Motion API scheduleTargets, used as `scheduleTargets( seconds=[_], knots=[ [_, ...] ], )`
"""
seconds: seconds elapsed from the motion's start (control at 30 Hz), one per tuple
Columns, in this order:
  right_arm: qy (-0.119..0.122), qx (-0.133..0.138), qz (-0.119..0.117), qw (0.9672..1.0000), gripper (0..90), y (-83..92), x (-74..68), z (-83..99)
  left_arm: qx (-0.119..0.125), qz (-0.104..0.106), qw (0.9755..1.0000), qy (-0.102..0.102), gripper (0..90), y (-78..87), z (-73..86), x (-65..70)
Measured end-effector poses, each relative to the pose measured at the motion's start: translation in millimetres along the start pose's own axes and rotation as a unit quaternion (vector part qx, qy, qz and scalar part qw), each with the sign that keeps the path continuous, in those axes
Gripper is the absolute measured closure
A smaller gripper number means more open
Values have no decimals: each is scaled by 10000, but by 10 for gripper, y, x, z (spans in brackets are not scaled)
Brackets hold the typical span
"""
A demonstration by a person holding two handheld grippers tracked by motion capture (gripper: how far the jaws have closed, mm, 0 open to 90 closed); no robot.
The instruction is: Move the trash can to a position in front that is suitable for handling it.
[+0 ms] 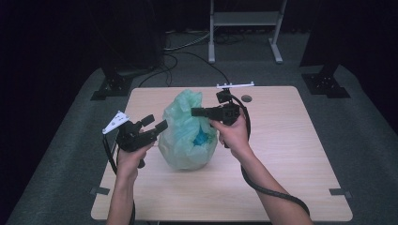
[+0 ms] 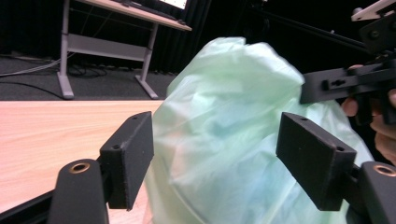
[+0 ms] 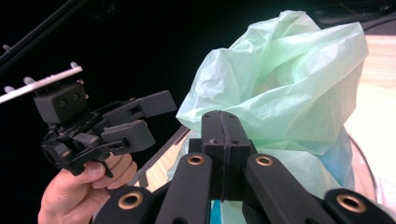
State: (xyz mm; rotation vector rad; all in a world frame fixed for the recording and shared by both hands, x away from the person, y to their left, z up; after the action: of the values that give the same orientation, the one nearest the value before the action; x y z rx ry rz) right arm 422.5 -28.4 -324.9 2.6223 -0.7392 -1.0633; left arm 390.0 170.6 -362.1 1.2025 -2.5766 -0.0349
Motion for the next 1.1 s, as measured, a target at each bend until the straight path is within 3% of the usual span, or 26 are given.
scheduleTargets(
  seconds=[0.17, 0.7, 1.1],
  knots=[
    [20, 144, -12, 9999, 900, 89, -19, -82, -20, 21, 9998, 197, 201, -7, 10, -32],
    [50, 730, -68, 9973, 900, 474, -72, -330, -46, -38, 9996, 274, 171, 2, 5, -58],
    [57, 1022, -28, 9947, 900, 700, -74, -422, -136, -6, 9996, 235, 171, -26, 25, -38]
  ],
)
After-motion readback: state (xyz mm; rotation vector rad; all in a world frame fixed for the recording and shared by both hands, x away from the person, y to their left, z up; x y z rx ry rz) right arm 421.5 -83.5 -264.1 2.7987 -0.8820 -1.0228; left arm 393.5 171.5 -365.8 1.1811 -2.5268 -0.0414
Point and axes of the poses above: each handheld gripper's, and its own axes: y roughly backward along the jaws, z roughly out of its underside, x roughly to its right, the point moved 7 cm from there along -y, roughly forward along the jaws, and after that the axes turned 4 degrees about -y, right-handed, at the moved point
